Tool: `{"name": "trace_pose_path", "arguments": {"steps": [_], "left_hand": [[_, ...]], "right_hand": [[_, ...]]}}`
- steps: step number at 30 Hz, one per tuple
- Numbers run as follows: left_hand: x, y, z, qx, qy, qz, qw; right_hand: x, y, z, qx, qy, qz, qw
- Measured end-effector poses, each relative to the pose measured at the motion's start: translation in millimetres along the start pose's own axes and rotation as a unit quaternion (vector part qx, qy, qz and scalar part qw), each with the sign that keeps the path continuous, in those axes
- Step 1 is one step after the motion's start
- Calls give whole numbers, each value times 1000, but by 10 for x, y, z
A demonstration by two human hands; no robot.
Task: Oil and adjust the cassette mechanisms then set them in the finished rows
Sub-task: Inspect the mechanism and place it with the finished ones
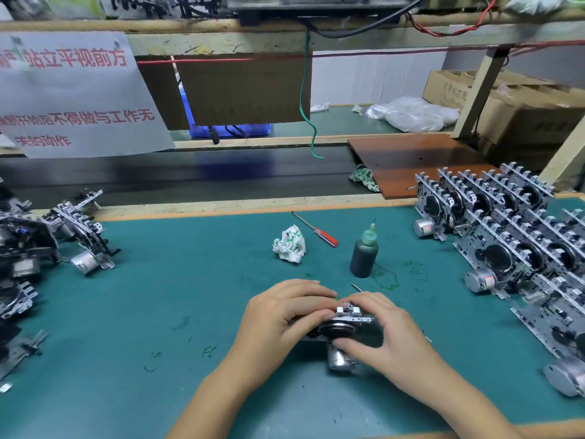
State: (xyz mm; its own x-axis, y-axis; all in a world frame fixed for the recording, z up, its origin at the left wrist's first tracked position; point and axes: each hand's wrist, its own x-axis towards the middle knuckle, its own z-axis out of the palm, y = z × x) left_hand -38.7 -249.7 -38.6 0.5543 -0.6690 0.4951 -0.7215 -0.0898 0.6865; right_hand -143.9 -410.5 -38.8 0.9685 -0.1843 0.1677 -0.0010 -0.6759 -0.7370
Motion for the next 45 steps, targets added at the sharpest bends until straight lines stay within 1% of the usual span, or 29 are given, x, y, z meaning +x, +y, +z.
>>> {"name": "trace_pose_path", "arguments": {"steps": [1,3,4,6,8,14,16,18,20,21,23,26,31,34,38,41,45], "left_hand": [[-13,3,-5,-3,3,-1,1000],[-18,19,-10,-1,3,-2,1000],[-11,30,-13,4,2,-2,1000],[8,48,-18,14,-2,-2,1000],[21,49,-24,21,-8,-3,1000],[42,55,-22,11,-18,-9,1000],[47,61,-42,-4,-33,-22,999],[56,72,-83,-31,-63,-41,997],[52,84,-144,-49,-75,-53,995],[45,84,-184,-39,-66,-50,996],[35,72,-270,16,-38,-34,999],[7,69,-384,110,-10,-13,994],[3,110,-431,157,-16,21,987],[76,151,-411,165,-25,46,985],[344,313,-265,152,-66,103,981],[661,469,17,134,-121,156,971],[1010,672,542,84,-202,181,959]], "right_hand": [[-20,9,-16,-65,12,-6,998],[-68,18,-27,-178,68,-25,981],[-87,26,-10,-219,94,-45,970],[-130,61,50,-278,118,-88,949],[-150,112,82,-292,126,-107,942],[-159,102,21,-295,123,-117,940],[-114,44,-53,-270,142,-111,946],[-28,-62,-143,-248,160,-128,947],[80,-161,-188,-287,136,-180,931],[132,-193,-199,-318,110,-207,919],[214,-227,-233,-364,62,-242,897],[280,-268,-276,-390,32,-265,881],[345,-270,-279,-414,14,-293,862],[295,-270,-335,-418,22,-288,862],[80,-181,-567,-378,54,-264,886],[-168,-64,-835,-372,97,-208,900],[-523,111,-1130,-392,159,-105,900]]}}
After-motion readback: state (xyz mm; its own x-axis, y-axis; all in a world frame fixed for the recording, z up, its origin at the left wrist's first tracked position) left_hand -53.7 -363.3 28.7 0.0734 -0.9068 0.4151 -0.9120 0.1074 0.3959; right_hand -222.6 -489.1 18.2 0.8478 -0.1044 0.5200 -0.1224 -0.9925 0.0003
